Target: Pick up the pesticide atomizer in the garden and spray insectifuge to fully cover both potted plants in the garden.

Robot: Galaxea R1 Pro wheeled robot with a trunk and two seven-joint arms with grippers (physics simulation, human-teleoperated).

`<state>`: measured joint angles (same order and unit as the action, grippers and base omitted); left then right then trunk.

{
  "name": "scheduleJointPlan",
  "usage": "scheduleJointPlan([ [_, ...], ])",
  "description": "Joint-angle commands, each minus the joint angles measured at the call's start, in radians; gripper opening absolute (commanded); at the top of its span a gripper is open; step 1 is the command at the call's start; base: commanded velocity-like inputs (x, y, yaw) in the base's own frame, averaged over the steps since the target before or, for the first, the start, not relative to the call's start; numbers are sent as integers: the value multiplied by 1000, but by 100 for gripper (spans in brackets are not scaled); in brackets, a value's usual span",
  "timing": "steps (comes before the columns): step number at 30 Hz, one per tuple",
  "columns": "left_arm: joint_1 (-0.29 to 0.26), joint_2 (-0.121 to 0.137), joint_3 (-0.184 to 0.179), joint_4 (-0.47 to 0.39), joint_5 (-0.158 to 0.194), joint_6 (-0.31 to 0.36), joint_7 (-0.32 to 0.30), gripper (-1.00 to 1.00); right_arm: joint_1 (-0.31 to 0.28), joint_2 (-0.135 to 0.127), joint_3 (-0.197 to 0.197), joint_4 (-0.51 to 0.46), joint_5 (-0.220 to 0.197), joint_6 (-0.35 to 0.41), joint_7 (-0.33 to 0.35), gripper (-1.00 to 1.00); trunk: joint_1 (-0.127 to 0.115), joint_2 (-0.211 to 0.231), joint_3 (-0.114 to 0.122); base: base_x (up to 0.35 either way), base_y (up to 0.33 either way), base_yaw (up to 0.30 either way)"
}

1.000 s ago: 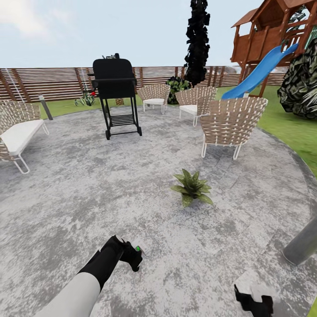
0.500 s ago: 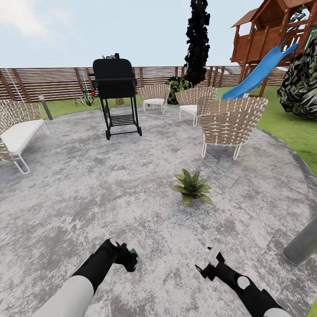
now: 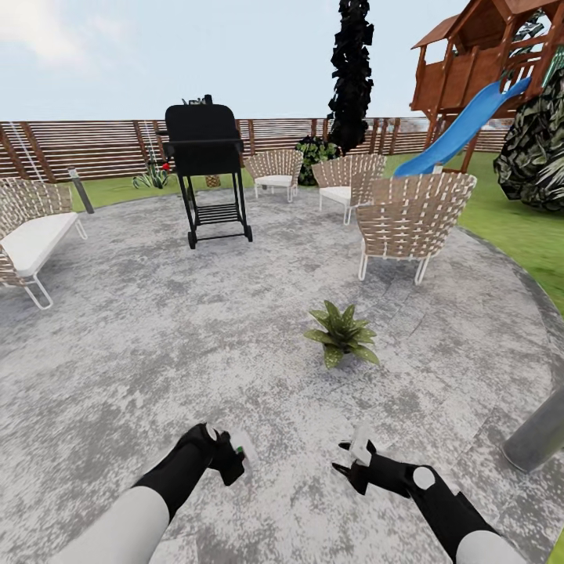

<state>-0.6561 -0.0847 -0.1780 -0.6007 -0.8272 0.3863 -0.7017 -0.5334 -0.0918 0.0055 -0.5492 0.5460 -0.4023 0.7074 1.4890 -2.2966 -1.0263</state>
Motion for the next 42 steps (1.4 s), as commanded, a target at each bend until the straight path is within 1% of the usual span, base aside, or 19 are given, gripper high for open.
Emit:
scheduleJointPlan([
  [1,0,-1,-17,-2,-6,5,-6,-100,0,3,1,-1,6,-4,1,-100,0,0,-1,0,0,0],
  [2,0,-2,-28,-2,-6,5,-7,-100,-1,7,1,-2,6,-4,1,-100,0,0,-1,0,0,0],
  [3,1,-3,-46,2,-6,5,-14,-100,-5,21,2,-2,7,-4,1,-100,0,0,-1,0,0,0],
  [4,0,-6,-65,11,-6,5,-28,-100,-8,34,11,-2,7,-4,1,-100,0,0,-1,0,0,0],
  [5,-1,-7,-81,24,-8,5,-43,-100,-11,44,28,-2,8,-4,1,-100,0,0,-1,0,0,0],
  [6,-1,-9,-87,30,-8,5,-49,-100,-12,48,44,-2,8,-4,1,-100,0,0,-1,0,0,0],
  [8,-2,-10,-96,38,-9,5,-58,-100,-14,55,90,-3,7,-4,1,-100,0,0,-1,0,0,0],
  [10,-2,-11,-99,40,-10,5,-61,-100,-14,64,108,-4,6,-4,1,-100,0,0,-1,0,0,0],
  [12,-2,-12,-102,41,-10,5,-62,-100,-15,67,112,-10,6,-4,1,-100,0,0,-1,0,0,0],
  [13,-2,-13,-115,41,-10,4,-62,-100,-15,68,116,-19,5,-4,4,-100,0,0,-1,0,0,0],
  [14,-2,-14,-132,41,-10,4,-61,-100,-16,69,117,-26,5,-4,24,-100,0,0,-1,0,0,0],
  [15,-2,-14,-145,41,-9,3,-61,-100,-16,70,118,-36,5,-3,61,-100,0,0,-1,0,0,0],
  [17,-2,-18,-155,41,-8,3,-61,-100,-16,70,119,-57,5,-3,105,-100,0,0,-1,0,0,0],
  [20,-2,-24,-159,41,-7,3,-61,-100,-16,70,119,-71,5,-3,123,-100,0,0,-1,0,0,0],
  [24,-2,-43,-160,36,-3,2,-59,-100,-15,71,119,-73,5,-3,127,-100,0,0,-1,0,0,0],
  [28,-2,-54,-158,38,-1,1,-59,-100,-15,71,119,-74,5,-3,127,-100,0,0,-1,0,0,0],
  [33,-1,-81,-157,38,0,-36,-58,-100,-15,71,119,-74,5,-3,127,-100,0,0,-1,0,0,0],
  [38,0,-88,-158,39,-1,-42,-58,-100,-16,73,119,-75,4,-3,127,-100,0,0,-1,0,0,0],
  [42,0,-87,-160,37,-3,-43,-58,-100,-16,103,119,-75,8,-3,127,-100,0,0,-1,0,0,0],
])
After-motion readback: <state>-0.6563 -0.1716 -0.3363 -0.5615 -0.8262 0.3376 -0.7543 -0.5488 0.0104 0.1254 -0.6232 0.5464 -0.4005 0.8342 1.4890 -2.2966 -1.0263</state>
